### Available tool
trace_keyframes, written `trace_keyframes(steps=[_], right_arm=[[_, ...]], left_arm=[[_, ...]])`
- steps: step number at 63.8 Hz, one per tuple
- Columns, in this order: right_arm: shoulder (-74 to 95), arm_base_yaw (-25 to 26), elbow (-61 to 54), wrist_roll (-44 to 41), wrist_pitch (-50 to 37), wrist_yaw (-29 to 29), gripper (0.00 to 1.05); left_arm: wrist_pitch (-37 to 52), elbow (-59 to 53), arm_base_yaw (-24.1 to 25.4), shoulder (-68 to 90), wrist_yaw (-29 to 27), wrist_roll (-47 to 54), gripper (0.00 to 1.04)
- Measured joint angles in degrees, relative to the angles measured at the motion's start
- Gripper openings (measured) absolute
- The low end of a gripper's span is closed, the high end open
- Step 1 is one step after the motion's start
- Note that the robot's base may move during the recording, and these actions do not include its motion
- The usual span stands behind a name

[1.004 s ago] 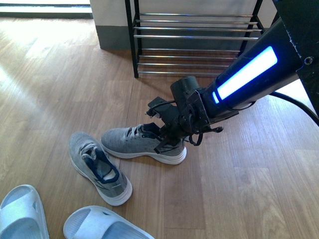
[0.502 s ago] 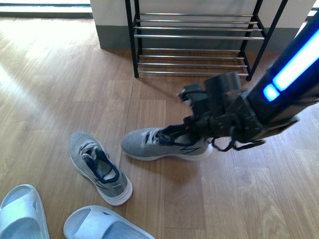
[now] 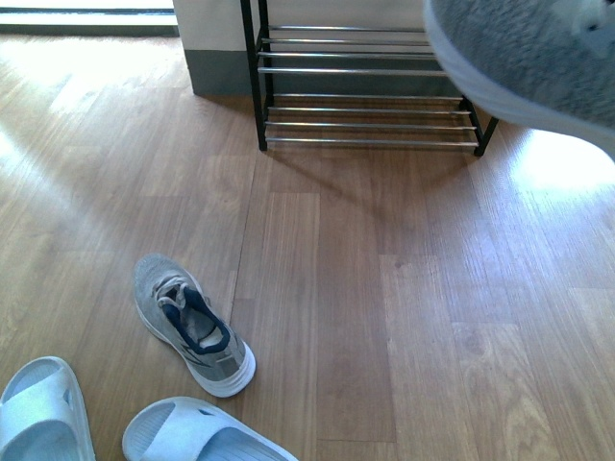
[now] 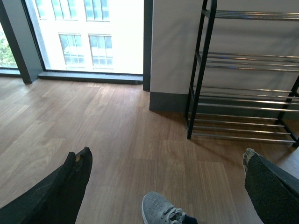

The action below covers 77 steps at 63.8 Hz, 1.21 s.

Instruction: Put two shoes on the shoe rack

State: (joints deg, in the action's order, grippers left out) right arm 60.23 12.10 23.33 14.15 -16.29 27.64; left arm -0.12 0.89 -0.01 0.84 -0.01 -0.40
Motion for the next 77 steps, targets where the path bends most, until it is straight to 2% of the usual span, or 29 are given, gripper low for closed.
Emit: trace_keyframes(steps=[7, 16, 62, 64, 66, 70, 73, 77], right_arm=[[-9.14, 4.79, -3.39, -0.72, 3.96, 5.49, 0.01], [-12.07, 5.81, -5.03, -1.62, 4.42, 7.78, 0.01], [-12.22, 6.21, -5.2, -1.9, 4.44, 7.06, 0.01], [-12.22, 6.21, -5.22, -1.9, 4.44, 7.21, 0.01], [-12.22, 6.19, -5.2, -1.92, 4.44, 7.61, 0.01], [-12.24, 6.14, -5.2, -1.92, 4.44, 7.76, 0.01], [-12.24, 6.12, -5.2, -1.9, 4.44, 7.78, 0.01], [-12.24, 6.05, -5.2, -1.92, 4.44, 7.8, 0.01]], left_arm=[[0.0, 0.0, 0.0, 0.0, 0.0, 0.0, 0.95], [0.0, 0.0, 0.0, 0.0, 0.0, 0.0, 0.95], [0.0, 0.0, 0.0, 0.0, 0.04, 0.0, 0.95], [-1.2, 0.35, -0.72, 0.92, -1.84, -0.92, 0.95], [-7.67, 2.95, -4.39, 4.72, -13.57, -6.08, 0.95], [-12.48, 6.93, -8.79, 15.74, -27.78, -14.53, 0.95], [-10.47, 8.7, -8.94, 25.59, -32.94, -20.68, 0.95], [-4.2, 10.71, -7.52, 37.62, -31.93, -25.99, 0.95]])
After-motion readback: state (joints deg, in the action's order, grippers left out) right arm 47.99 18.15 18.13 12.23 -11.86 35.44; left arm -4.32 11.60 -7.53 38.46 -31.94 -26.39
